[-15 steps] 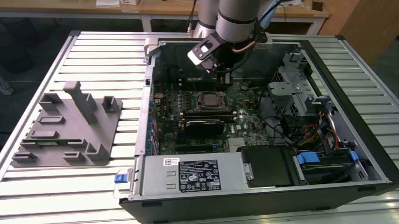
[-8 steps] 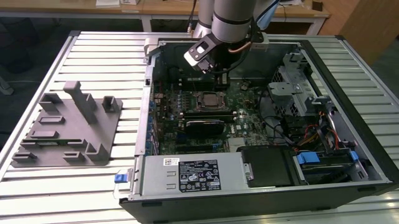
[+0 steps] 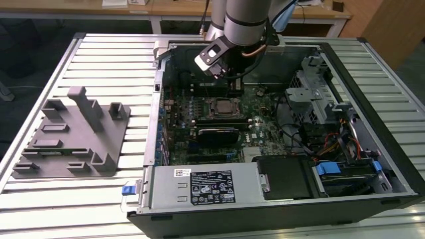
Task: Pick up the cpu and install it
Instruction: 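Close the cpu cover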
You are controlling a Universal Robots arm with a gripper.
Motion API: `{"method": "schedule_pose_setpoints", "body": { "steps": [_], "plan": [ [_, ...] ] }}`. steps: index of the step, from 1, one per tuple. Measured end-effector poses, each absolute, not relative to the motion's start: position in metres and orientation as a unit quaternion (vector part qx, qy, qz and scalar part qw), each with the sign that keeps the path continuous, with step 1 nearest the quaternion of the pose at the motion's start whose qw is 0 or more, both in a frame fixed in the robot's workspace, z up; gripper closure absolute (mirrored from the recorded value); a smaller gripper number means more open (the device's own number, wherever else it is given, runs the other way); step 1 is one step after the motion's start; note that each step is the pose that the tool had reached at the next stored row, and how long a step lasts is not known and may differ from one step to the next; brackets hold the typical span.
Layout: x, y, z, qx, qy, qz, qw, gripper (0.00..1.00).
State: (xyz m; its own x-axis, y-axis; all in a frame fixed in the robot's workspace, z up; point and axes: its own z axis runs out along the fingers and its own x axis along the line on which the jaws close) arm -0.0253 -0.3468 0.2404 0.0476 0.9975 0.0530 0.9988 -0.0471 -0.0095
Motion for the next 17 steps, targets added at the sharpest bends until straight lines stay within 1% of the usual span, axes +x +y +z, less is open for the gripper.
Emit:
{"method": "schedule_pose_setpoints", "body": {
  "steps": [17],
  "plan": [
    [-0.0253,-0.3468,0.2402,-0.625,-0.78,-0.013,0.024,0.89]
  ]
}}
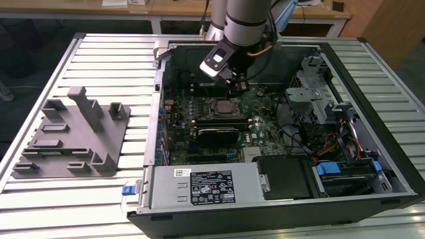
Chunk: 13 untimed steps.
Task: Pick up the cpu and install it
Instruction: 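Close the cpu cover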
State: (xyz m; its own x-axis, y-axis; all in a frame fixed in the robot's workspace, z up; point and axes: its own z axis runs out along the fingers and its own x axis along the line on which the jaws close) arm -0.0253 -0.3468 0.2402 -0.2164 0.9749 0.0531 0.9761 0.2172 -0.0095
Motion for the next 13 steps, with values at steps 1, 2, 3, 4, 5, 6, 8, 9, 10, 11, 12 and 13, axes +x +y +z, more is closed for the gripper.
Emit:
{"method": "schedule_pose_setpoints", "body": {
  "steps": [1,2,3,4,5,6,8,9,10,11,12,13],
  "plan": [
    [-0.0253,-0.3468,0.2402,-0.618,-0.785,-0.013,0.024,0.89],
    [-0.0253,-0.3468,0.2402,-0.611,-0.791,-0.012,0.024,0.89],
    [-0.0253,-0.3468,0.2402,-0.604,-0.797,-0.012,0.024,0.89],
    [-0.0253,-0.3468,0.2402,-0.597,-0.802,-0.012,0.024,0.89],
    [-0.0253,-0.3468,0.2402,-0.591,-0.807,-0.012,0.024,0.89],
    [-0.0253,-0.3468,0.2402,-0.584,-0.811,-0.012,0.024,0.89],
    [-0.0253,-0.3468,0.2402,-0.571,-0.82,-0.011,0.024,0.89],
    [-0.0253,-0.3468,0.2402,-0.566,-0.824,-0.011,0.025,0.89],
    [-0.0253,-0.3468,0.2402,-0.56,-0.828,-0.011,0.025,0.89],
    [-0.0253,-0.3468,0.2402,-0.554,-0.832,-0.011,0.025,0.89],
    [-0.0253,-0.3468,0.2402,-0.549,-0.836,-0.011,0.025,0.89],
    [-0.0253,-0.3468,0.2402,-0.543,-0.839,-0.01,0.025,0.89]
  ]
}}
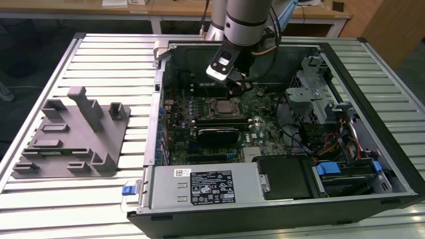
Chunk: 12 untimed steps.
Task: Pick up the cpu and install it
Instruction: 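Close the cpu cover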
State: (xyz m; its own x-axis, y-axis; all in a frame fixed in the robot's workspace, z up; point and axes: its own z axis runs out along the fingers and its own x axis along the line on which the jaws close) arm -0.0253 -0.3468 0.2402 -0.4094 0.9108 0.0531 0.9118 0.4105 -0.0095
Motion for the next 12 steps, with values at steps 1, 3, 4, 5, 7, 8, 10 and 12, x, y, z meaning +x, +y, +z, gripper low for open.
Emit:
{"method": "schedule_pose_setpoints", "body": {
  "steps": [1,3,4,5,7,8,10,12],
  "plan": [
    [-0.0253,-0.3468,0.2402,-0.537,-0.843,-0.01,0.025,0.89],
    [-0.0253,-0.3468,0.2402,-0.524,-0.851,-0.01,0.025,0.89],
    [-0.0253,-0.3468,0.2402,-0.517,-0.855,-0.01,0.025,0.89],
    [-0.0253,-0.3468,0.2402,-0.511,-0.859,-0.01,0.025,0.89],
    [-0.0253,-0.3468,0.2402,-0.499,-0.866,-0.009,0.025,0.89],
    [-0.0253,-0.3468,0.2402,-0.493,-0.87,-0.009,0.025,0.89],
    [-0.0253,-0.3468,0.2402,-0.48,-0.877,-0.009,0.026,0.89],
    [-0.0253,-0.3468,0.2402,-0.467,-0.884,-0.008,0.026,0.89]
  ]
}}
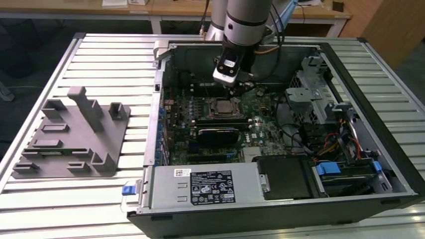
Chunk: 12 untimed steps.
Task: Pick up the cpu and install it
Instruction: 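Close the cpu cover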
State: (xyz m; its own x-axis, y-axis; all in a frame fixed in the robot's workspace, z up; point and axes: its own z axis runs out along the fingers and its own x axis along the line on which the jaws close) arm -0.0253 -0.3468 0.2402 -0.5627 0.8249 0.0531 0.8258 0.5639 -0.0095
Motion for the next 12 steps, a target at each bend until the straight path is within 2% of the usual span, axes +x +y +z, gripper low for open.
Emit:
{"method": "schedule_pose_setpoints", "body": {
  "steps": [12],
  "plan": [
    [-0.0253,-0.3468,0.2402,-0.383,-0.923,-0.006,0.026,0.89]
  ]
}}
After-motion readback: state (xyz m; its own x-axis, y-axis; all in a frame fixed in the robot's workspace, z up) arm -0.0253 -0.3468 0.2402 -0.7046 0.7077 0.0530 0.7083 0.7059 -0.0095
